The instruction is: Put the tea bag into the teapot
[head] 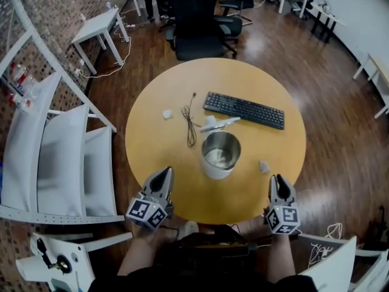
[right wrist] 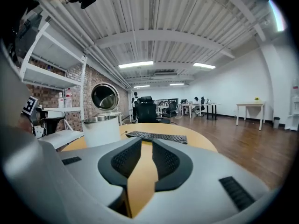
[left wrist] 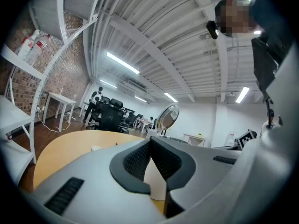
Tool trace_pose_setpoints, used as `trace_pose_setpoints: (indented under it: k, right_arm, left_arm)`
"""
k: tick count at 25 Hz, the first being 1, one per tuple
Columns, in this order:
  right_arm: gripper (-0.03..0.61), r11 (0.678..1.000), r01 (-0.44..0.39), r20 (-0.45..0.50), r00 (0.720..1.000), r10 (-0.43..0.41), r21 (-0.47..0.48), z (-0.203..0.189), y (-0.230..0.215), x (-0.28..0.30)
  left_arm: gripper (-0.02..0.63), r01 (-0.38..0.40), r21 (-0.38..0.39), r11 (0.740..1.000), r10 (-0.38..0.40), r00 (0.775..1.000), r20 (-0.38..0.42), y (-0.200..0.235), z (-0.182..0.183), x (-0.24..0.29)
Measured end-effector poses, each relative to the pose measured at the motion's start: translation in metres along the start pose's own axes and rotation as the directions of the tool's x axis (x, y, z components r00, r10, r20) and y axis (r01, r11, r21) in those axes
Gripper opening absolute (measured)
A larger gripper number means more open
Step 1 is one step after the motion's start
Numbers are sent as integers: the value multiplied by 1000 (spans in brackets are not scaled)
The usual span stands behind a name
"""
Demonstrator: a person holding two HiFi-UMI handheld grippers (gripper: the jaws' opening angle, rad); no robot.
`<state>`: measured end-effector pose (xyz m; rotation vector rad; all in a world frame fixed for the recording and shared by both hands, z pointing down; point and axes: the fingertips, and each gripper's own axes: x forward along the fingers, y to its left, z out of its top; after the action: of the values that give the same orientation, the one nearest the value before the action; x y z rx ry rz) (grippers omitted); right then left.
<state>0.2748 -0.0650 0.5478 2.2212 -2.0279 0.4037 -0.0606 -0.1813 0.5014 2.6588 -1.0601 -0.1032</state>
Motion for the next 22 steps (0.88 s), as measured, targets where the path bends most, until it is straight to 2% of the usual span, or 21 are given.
trace_pose_setpoints:
  k: [1,2,8,11,14,15,22]
  right_arm:
    - [101,1000,1,-21,1000,-1,1,-5,-1,4]
    - [114,1000,0,-41,999,0,1,-10,-2,8]
    - [115,999,-6,-151,989,-1,-41,-43,-13,30]
    - [169,997,-13,-215,977,-3,-70,-64,-22,45]
    - [171,995,-21,-266,964,-6,-97,-79,-31,63]
    - [192,994,-24,-282,959,-6,-105,-83,-34,70]
    - [193,990,-53,-377,926,-1,-133,-110,-43,105]
  left_arm:
    - [-6,-4,-4,1000,3,1000,-16,0,-5,3]
    - [-5,-8,-8,1000,8,1000,-30,1,-9,6]
    - [-6,-25,-20,999,23,994,-103,1,-35,17]
    - [-6,-40,-13,999,38,991,-132,5,-43,22]
    - [-6,-57,-6,998,55,987,-153,10,-47,25]
    - [-6,-64,-4,998,62,985,-159,12,-49,27]
    - [-5,-121,-9,993,116,972,-203,22,-63,38]
